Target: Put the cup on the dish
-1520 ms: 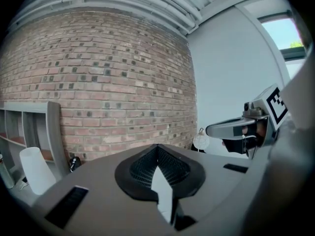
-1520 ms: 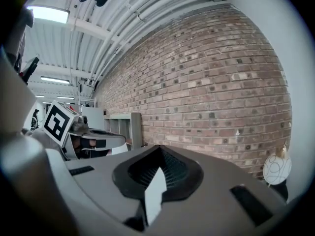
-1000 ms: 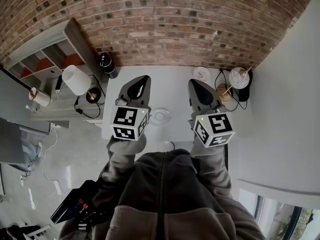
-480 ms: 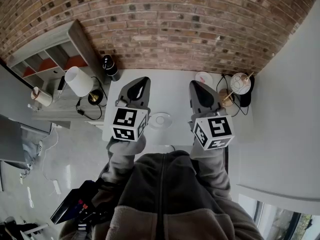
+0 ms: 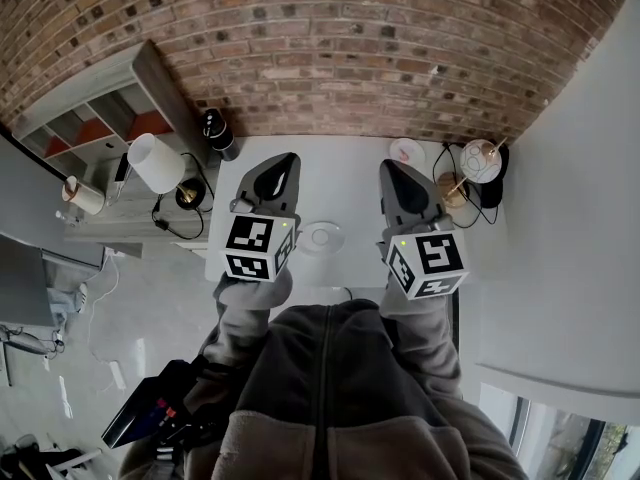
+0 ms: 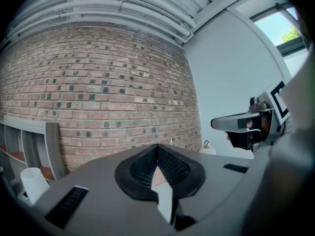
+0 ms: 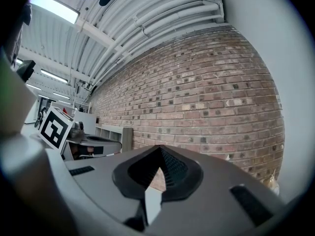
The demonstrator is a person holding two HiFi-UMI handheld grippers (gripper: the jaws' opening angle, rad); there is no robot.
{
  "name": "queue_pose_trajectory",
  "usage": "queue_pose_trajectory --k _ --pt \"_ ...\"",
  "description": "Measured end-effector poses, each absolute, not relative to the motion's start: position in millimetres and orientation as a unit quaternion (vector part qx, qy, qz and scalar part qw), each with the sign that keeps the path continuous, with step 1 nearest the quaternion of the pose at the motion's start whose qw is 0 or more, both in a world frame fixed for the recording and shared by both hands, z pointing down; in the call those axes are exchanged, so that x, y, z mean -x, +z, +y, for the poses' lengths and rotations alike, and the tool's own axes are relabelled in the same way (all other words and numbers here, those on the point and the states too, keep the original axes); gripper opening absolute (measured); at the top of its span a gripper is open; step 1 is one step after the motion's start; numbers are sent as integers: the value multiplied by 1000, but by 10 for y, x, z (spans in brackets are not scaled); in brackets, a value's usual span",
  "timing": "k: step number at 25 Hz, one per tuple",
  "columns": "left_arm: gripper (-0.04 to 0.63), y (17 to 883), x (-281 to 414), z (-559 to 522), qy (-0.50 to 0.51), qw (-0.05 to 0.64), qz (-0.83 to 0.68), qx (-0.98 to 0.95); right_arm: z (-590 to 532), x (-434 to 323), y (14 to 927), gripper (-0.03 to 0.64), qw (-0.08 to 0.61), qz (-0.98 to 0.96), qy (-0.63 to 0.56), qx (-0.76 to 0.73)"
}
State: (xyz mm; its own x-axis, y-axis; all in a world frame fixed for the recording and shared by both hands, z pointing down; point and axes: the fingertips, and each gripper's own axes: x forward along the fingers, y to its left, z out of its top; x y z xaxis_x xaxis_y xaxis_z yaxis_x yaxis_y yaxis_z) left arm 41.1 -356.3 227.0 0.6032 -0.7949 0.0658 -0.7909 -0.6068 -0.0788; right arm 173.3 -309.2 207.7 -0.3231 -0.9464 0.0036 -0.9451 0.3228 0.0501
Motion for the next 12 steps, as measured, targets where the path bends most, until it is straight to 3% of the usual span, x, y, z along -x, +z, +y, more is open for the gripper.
queue_pose_trajectory --k 12 --pt "6 2288 -393 -3573 -48 17 444 895 -3083 -1710 2080 2 18 -813 -27 -581"
